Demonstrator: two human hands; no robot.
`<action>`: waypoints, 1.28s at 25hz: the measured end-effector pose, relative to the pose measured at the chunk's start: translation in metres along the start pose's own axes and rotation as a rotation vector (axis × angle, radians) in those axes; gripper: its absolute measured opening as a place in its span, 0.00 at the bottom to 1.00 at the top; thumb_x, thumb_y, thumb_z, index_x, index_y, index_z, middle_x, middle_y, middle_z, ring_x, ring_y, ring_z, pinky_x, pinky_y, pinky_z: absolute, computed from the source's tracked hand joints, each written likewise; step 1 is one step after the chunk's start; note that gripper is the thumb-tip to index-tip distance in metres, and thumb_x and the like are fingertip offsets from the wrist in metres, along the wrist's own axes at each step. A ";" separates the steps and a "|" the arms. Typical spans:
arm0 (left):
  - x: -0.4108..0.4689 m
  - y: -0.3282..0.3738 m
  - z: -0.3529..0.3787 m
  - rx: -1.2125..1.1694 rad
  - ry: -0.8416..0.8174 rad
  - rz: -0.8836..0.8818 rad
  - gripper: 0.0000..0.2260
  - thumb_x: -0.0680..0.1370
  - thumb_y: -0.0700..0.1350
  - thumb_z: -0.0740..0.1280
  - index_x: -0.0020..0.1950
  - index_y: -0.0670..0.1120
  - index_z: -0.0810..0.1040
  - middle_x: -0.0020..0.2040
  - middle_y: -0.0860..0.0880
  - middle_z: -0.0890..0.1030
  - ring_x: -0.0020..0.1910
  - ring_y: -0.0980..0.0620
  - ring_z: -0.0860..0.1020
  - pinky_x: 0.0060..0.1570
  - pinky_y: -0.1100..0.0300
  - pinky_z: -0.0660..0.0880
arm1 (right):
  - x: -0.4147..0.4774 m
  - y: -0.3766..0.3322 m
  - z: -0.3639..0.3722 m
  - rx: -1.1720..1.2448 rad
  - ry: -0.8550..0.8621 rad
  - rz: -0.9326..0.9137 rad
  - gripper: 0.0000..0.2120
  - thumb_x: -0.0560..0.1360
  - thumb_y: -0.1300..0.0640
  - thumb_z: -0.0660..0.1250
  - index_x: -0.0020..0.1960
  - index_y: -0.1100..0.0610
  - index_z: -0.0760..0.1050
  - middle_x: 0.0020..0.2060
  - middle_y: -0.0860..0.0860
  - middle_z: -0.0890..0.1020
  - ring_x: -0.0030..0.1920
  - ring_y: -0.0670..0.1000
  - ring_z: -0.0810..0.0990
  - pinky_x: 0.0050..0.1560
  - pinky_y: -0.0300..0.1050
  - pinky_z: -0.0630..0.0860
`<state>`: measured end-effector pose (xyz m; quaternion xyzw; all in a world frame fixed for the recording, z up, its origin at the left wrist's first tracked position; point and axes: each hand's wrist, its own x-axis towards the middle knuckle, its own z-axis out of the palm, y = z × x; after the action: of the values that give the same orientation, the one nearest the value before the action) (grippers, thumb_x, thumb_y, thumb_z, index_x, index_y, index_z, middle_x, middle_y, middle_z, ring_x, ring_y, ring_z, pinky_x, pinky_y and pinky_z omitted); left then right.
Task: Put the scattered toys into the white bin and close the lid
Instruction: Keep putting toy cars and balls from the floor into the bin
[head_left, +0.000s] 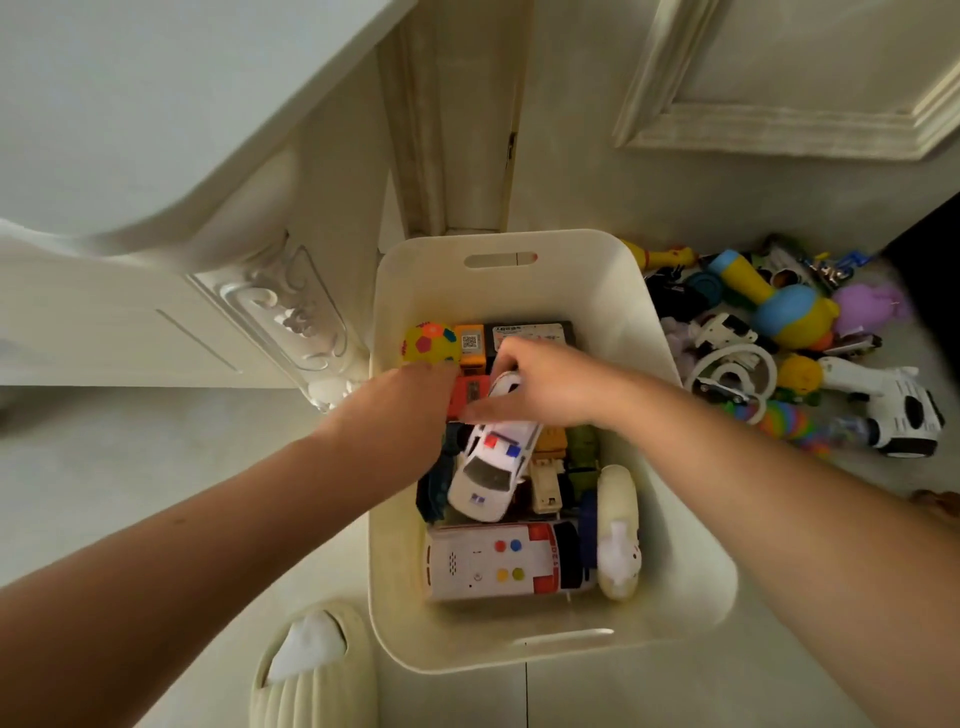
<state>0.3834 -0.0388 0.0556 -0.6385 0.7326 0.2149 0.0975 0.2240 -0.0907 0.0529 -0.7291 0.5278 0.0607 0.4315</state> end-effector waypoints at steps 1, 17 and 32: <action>0.001 0.000 -0.005 -0.001 0.041 -0.010 0.13 0.80 0.39 0.59 0.63 0.49 0.71 0.48 0.51 0.77 0.44 0.51 0.76 0.45 0.60 0.75 | 0.006 -0.003 0.012 0.041 -0.026 -0.015 0.18 0.68 0.39 0.72 0.49 0.50 0.72 0.43 0.43 0.76 0.45 0.45 0.76 0.39 0.39 0.72; 0.014 -0.018 0.001 -0.025 0.045 0.028 0.12 0.79 0.41 0.58 0.61 0.49 0.73 0.53 0.48 0.79 0.44 0.48 0.77 0.45 0.56 0.76 | 0.020 0.015 0.110 0.120 0.133 -0.069 0.34 0.75 0.50 0.68 0.76 0.49 0.55 0.68 0.53 0.71 0.64 0.55 0.74 0.61 0.49 0.73; 0.048 0.115 -0.013 -0.467 0.471 0.485 0.15 0.79 0.39 0.61 0.64 0.52 0.75 0.61 0.55 0.74 0.57 0.58 0.75 0.54 0.62 0.76 | -0.045 0.175 -0.083 0.405 0.936 0.210 0.14 0.77 0.63 0.57 0.51 0.46 0.74 0.49 0.52 0.82 0.46 0.52 0.81 0.50 0.53 0.79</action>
<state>0.2653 -0.0765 0.0691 -0.4839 0.7957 0.2401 -0.2740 0.0302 -0.1287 0.0298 -0.5230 0.7358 -0.3321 0.2733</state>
